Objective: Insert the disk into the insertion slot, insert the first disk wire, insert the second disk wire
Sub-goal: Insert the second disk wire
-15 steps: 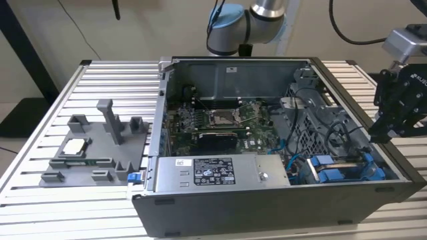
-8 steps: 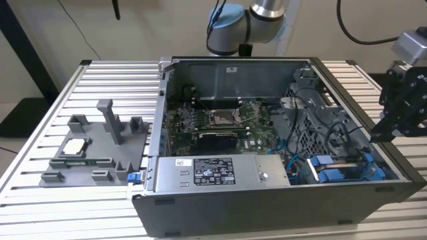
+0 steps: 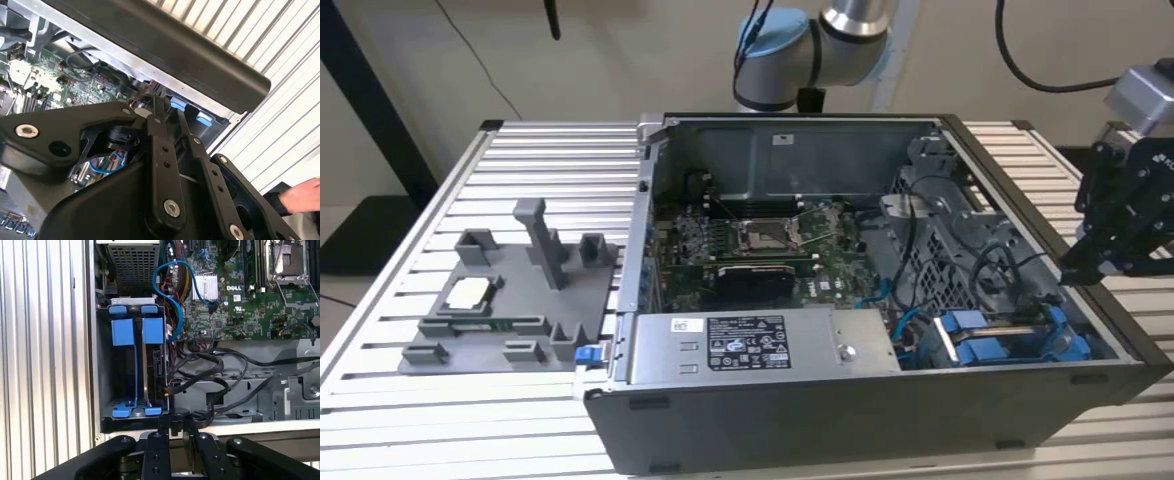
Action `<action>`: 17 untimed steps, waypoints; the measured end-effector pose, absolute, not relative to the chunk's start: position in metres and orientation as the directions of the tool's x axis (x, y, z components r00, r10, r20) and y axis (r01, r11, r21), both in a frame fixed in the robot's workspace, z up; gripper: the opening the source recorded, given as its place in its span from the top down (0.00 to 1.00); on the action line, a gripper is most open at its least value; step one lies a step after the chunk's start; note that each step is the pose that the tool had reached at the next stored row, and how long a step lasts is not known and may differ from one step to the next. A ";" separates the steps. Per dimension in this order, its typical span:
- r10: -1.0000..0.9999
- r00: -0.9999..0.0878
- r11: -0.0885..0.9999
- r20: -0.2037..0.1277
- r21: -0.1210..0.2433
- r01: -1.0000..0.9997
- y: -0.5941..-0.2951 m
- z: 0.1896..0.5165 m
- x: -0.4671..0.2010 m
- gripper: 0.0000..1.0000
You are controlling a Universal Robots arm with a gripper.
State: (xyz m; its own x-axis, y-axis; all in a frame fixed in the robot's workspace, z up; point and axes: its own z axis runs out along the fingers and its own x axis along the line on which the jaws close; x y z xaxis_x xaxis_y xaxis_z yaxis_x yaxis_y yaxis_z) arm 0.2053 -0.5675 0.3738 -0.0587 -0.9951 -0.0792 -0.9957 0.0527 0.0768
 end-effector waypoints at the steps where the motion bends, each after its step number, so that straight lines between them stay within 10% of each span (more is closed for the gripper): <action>1: -0.995 -0.061 0.054 -0.083 0.079 -0.995 -0.568 0.374 0.205 0.74; 17: -0.990 -0.074 0.064 -0.120 0.087 -0.994 -0.568 0.370 0.205 0.84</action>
